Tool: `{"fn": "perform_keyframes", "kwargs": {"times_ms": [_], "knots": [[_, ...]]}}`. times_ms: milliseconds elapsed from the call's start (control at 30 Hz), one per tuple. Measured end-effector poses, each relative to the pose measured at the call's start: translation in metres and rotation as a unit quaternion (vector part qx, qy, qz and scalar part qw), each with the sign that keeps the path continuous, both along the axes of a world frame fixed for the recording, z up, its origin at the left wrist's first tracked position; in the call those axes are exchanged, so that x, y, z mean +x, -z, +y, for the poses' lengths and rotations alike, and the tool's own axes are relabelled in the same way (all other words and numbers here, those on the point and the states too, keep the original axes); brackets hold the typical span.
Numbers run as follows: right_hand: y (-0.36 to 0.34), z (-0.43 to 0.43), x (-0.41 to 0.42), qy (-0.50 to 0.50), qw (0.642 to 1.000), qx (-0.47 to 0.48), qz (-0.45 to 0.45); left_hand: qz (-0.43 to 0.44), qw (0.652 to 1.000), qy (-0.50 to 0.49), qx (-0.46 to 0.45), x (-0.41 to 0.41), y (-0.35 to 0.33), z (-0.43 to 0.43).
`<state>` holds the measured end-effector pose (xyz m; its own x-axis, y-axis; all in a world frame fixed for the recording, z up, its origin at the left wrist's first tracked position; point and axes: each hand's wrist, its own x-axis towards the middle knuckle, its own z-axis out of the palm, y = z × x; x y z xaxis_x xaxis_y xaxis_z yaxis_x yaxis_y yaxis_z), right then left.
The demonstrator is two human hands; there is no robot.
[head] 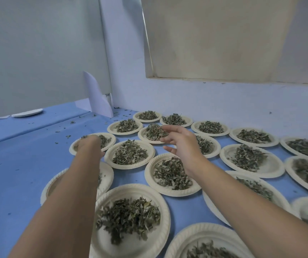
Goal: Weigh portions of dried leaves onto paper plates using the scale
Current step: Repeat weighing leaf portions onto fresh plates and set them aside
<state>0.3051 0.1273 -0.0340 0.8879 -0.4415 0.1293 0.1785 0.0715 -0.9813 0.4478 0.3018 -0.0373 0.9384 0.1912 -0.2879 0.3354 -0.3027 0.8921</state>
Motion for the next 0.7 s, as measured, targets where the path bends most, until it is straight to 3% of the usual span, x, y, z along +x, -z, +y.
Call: {"fn": "perform_keyframes", "kwargs": {"times_ms": [67,100,167,200,267,367,567,633,700], "knots": [[-0.006,-0.006,-0.017,0.010,1.000,-0.003,0.000,-0.059,0.985,0.028,0.161,-0.020,-0.001,-0.009],[-0.009,-0.010,-0.026,0.014,1.000,-0.001,0.000,-0.088,0.983,0.014,0.160,-0.030,-0.008,-0.018],[-0.016,-0.018,-0.048,0.023,1.000,0.002,-0.001,-0.071,0.997,0.020,-0.016,-0.047,-0.015,-0.040],[-0.019,-0.023,-0.060,0.027,1.000,0.001,-0.002,-0.060,0.986,0.001,-0.155,-0.058,-0.016,-0.051],[-0.026,-0.033,-0.088,0.035,0.999,0.007,-0.010,-0.048,0.952,0.023,-0.302,-0.087,-0.017,-0.077],[-0.034,-0.055,-0.135,0.058,0.998,0.001,-0.008,0.000,0.948,0.097,-0.304,-0.138,-0.018,-0.119],[-0.039,-0.118,-0.241,0.139,0.982,-0.129,0.006,-0.028,0.928,0.272,-0.253,-0.262,-0.032,-0.199],[-0.040,-0.140,-0.277,0.199,0.960,-0.199,0.005,-0.023,0.906,0.314,-0.282,-0.304,-0.041,-0.223],[-0.041,-0.162,-0.314,0.272,0.901,-0.337,0.023,-0.018,0.883,0.344,-0.319,-0.342,-0.047,-0.245]]}}
